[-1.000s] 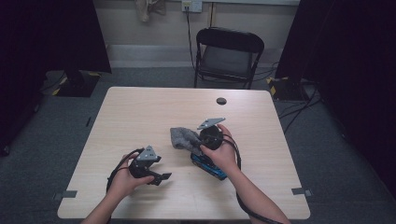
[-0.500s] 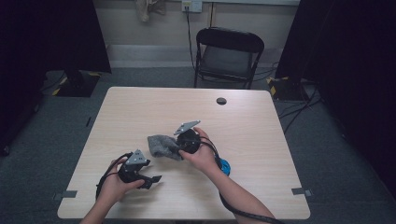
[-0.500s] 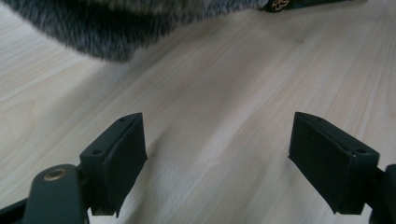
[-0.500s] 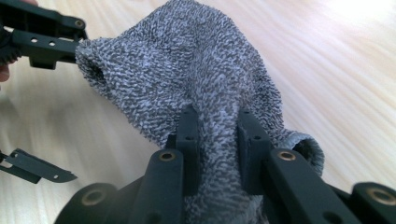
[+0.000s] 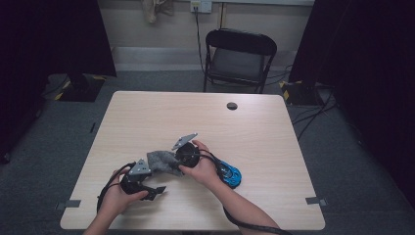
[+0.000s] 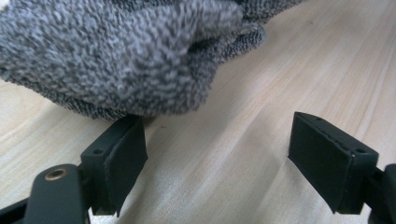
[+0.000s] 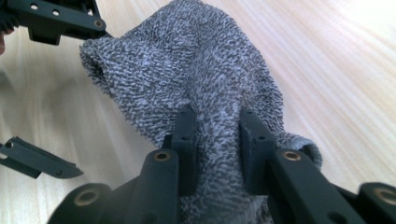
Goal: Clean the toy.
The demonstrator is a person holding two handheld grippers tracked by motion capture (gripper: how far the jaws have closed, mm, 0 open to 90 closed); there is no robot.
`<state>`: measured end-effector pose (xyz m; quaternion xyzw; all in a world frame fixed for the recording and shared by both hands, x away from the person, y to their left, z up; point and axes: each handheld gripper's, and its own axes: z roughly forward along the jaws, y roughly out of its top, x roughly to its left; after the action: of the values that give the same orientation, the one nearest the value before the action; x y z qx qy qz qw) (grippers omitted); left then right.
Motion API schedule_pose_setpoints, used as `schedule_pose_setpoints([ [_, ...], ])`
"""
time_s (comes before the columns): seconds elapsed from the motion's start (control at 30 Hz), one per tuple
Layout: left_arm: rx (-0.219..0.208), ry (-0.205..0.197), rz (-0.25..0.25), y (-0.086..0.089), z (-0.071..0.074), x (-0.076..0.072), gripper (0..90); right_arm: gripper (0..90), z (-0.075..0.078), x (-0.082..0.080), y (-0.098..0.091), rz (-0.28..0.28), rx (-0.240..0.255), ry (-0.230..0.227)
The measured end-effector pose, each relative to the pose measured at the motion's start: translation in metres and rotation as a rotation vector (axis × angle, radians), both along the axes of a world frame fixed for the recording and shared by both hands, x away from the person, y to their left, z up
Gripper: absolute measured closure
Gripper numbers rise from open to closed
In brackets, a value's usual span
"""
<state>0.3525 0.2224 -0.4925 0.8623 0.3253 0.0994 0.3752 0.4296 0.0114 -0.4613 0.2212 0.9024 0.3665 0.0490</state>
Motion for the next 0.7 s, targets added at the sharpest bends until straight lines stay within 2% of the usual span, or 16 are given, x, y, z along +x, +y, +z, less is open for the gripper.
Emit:
schedule_pose_setpoints([
  [0.2,-0.002,0.010,-0.001,0.002,0.001,0.000,18.9,54.7,-0.002,0.000,-0.006,-0.001,0.004,-0.003],
  [0.27,-0.005,0.007,0.001,0.004,0.002,0.000,18.8,46.3,-0.002,0.000,-0.009,-0.006,0.017,0.006],
  [0.43,-0.018,-0.007,0.014,0.010,0.007,0.001,18.8,34.6,0.006,-0.001,-0.018,-0.007,0.047,-0.002],
  [0.7,-0.035,-0.014,0.039,0.024,0.016,0.000,18.6,30.1,0.016,-0.001,-0.044,-0.017,0.062,-0.020],
])
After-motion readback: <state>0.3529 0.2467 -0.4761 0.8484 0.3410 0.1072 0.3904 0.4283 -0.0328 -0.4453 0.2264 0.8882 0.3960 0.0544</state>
